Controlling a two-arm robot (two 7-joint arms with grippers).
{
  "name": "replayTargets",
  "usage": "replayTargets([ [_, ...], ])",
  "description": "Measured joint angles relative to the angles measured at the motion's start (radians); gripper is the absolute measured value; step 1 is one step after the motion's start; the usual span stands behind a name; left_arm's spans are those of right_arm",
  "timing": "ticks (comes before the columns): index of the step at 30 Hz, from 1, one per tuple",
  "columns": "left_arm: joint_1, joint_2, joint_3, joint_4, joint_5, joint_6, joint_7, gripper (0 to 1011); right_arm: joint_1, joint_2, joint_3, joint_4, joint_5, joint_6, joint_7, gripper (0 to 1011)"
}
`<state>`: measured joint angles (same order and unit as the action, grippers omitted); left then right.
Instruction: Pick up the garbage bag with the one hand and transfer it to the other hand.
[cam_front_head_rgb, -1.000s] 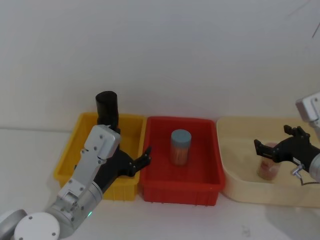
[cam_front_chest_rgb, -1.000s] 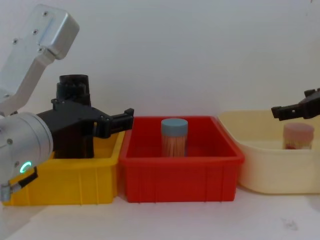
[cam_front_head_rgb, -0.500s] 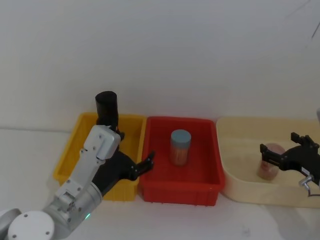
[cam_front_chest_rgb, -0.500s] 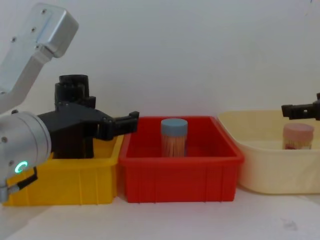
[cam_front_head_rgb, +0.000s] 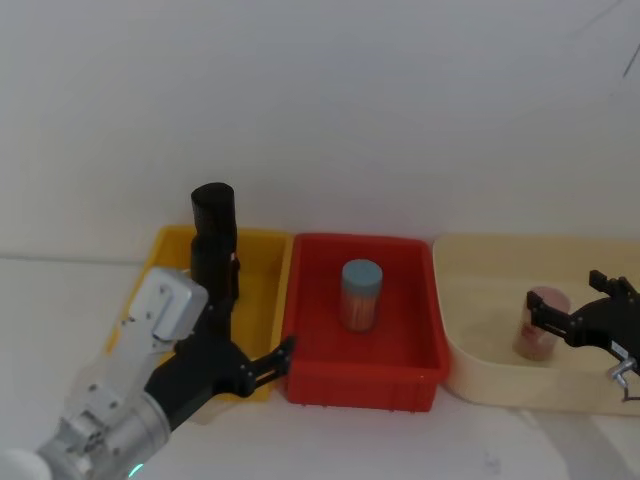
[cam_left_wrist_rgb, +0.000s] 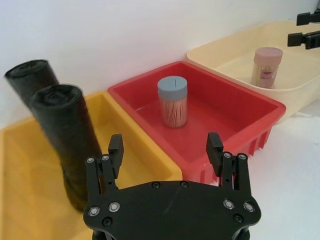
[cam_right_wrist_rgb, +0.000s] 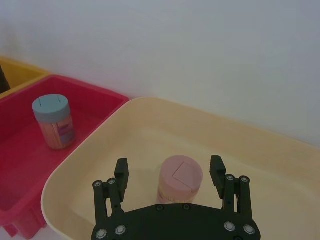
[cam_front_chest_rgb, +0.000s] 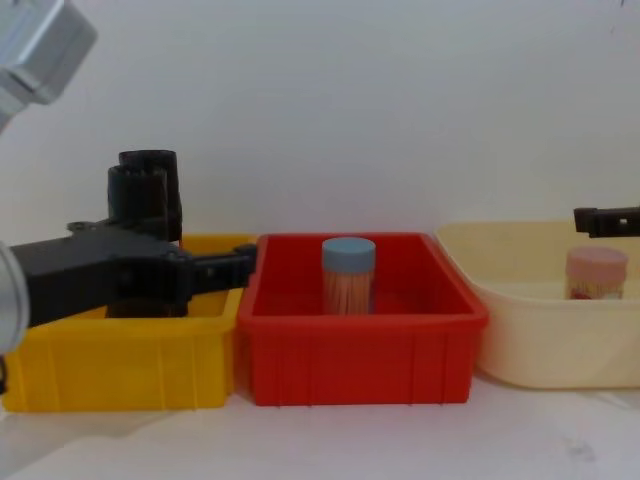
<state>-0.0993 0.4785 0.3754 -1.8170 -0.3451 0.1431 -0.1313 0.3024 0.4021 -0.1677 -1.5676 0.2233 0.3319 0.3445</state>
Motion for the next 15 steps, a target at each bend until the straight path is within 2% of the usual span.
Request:
replayTargets([
  [8,0.088,0.026,-0.055,-0.105,-0.012,0.066,0.055,1002,-0.009,0.000,0.006,-0.007,0.006,-0.003,-0.001,1000],
  [15,0.125,0.030,-0.095,-0.157,-0.004,0.120,0.114,1002,-0.014,0.000,0.009,-0.011,0.009,-0.004,-0.001,1000],
])
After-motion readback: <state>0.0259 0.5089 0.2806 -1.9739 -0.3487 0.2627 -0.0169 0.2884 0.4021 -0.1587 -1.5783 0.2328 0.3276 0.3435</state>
